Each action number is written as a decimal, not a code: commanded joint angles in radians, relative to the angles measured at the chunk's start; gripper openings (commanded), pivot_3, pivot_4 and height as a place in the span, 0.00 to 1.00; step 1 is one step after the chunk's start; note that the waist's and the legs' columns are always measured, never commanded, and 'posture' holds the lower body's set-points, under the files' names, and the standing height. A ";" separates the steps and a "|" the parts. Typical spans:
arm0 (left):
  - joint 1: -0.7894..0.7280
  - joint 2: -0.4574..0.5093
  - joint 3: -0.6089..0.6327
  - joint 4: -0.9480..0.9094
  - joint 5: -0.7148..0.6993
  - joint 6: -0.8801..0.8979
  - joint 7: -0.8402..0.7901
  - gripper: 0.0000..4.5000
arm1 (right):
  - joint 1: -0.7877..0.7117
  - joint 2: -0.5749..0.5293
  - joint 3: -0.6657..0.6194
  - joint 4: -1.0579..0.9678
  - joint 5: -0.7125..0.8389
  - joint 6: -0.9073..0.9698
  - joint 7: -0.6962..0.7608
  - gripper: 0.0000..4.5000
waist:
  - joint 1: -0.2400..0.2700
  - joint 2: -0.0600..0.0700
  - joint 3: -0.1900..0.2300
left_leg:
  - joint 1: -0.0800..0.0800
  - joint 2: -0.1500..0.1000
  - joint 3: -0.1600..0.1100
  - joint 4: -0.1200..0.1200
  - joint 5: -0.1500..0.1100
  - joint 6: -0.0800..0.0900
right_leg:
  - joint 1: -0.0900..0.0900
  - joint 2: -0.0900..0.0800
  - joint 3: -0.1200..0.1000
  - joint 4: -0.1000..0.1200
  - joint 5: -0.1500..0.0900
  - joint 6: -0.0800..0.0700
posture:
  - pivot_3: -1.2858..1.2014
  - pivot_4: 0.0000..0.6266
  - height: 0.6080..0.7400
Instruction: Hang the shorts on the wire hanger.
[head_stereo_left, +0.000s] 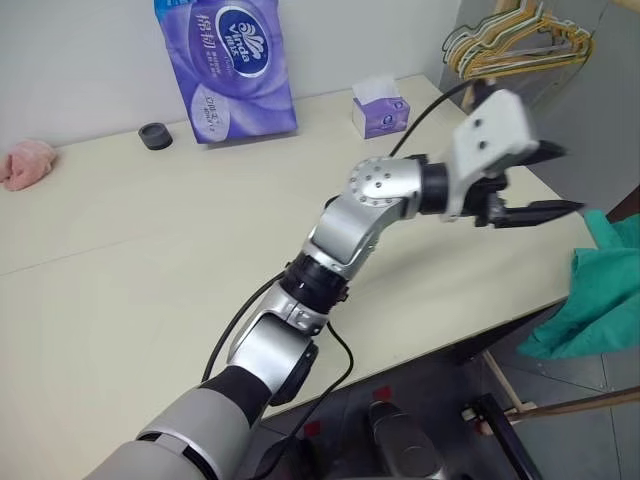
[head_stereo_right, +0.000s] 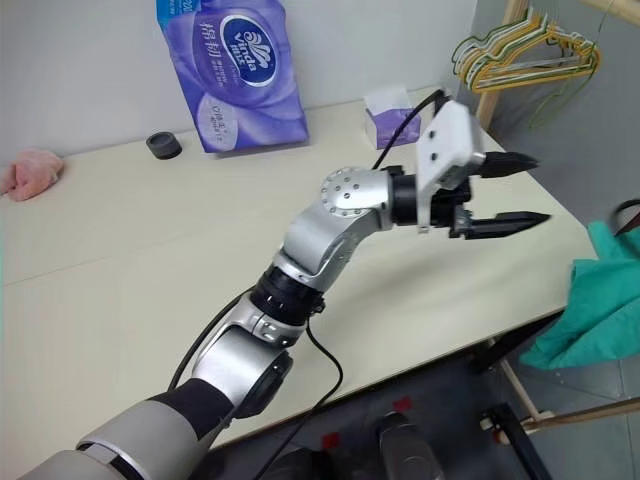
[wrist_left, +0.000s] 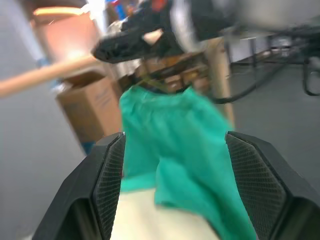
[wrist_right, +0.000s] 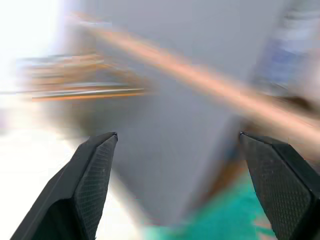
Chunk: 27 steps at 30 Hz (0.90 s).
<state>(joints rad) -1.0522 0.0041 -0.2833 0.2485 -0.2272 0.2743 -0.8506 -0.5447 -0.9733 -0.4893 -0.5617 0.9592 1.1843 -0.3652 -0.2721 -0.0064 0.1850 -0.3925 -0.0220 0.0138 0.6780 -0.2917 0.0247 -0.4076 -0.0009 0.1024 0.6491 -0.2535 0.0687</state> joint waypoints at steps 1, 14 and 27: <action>0.061 0.084 0.048 -0.083 0.034 0.062 0.057 0.75 | 0.023 0.043 0.040 -0.057 -0.021 -0.061 0.091 0.92 | 0.007 0.003 -0.001 | 0.000 -0.001 -0.001 0.000 0.000 0.000 | -0.001 0.000 -0.001 0.001 0.000 0.000 | 0.41 0.24 1.00; 0.502 0.211 0.392 -0.272 0.290 0.217 0.802 0.75 | 0.205 0.367 0.477 0.128 -0.491 -0.681 0.473 0.92 | 0.156 -0.008 -0.014 | -0.009 -0.004 -0.006 0.003 0.004 -0.008 | -0.015 -0.013 -0.008 0.012 0.004 -0.006 | 0.50 0.15 1.00; 0.766 0.147 0.469 -0.374 0.196 0.167 0.822 0.75 | 0.182 0.648 0.595 0.529 -0.760 -1.009 0.565 0.92 | 0.295 -0.029 -0.051 | -0.006 -0.006 -0.012 0.003 0.012 -0.012 | -0.012 -0.017 -0.025 0.014 0.013 -0.021 | 0.55 0.10 1.00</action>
<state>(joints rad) -0.2783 0.1495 0.2031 -0.0754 -0.0224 0.4698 -0.0137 -0.3376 -0.3259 0.1320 -0.0209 0.2182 0.2143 0.1930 0.0227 -0.0352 0.1342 -0.3986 -0.0275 0.0004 0.6811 -0.2782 0.0123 -0.4194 -0.0177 0.0756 0.6629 -0.2396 0.0469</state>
